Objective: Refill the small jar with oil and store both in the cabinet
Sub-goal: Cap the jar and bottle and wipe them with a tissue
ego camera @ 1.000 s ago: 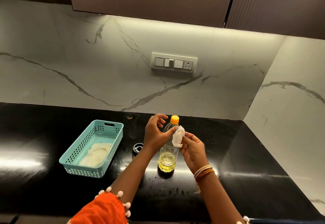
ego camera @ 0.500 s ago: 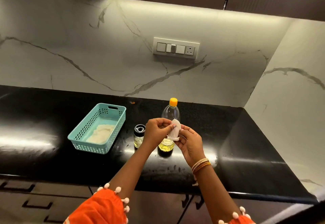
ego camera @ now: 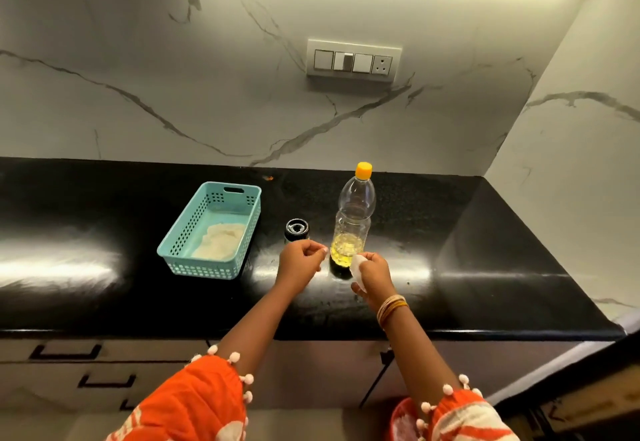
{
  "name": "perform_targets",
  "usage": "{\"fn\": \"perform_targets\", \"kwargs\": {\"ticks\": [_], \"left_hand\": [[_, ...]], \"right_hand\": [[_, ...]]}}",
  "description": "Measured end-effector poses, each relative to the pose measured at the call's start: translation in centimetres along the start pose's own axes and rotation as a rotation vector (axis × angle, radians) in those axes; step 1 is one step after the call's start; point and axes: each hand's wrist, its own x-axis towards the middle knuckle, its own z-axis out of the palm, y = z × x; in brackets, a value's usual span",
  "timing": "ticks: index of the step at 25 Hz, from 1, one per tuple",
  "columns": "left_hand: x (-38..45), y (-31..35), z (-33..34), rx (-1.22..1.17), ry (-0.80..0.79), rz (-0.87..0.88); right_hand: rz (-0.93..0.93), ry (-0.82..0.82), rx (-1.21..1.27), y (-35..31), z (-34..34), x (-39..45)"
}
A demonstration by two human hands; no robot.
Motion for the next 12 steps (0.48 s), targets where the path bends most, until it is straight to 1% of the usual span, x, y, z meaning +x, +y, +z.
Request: {"fn": "perform_targets", "kwargs": {"ticks": [2, 3, 6, 9, 12], "left_hand": [[0.6, -1.8, -0.8, 0.034, -0.009, -0.086], [1.1, -2.5, -1.1, 0.056, 0.001, -0.143], [2.7, -4.0, -1.3, 0.127, 0.066, -0.307], [4.8, -4.5, -1.3, 0.156, 0.118, -0.282], [6.9, -5.0, -0.9, 0.103, 0.148, -0.243]], "right_hand": [[0.059, 0.022, -0.015, 0.8, 0.9, 0.9], [0.059, 0.046, -0.031, 1.1, 1.1, 1.5], [-0.011, 0.164, -0.119, 1.8, 1.3, 3.7], [-0.11, 0.239, -0.333, 1.3, 1.6, 6.3], [-0.206, 0.214, -0.436, 0.5, 2.1, 9.1]]}}
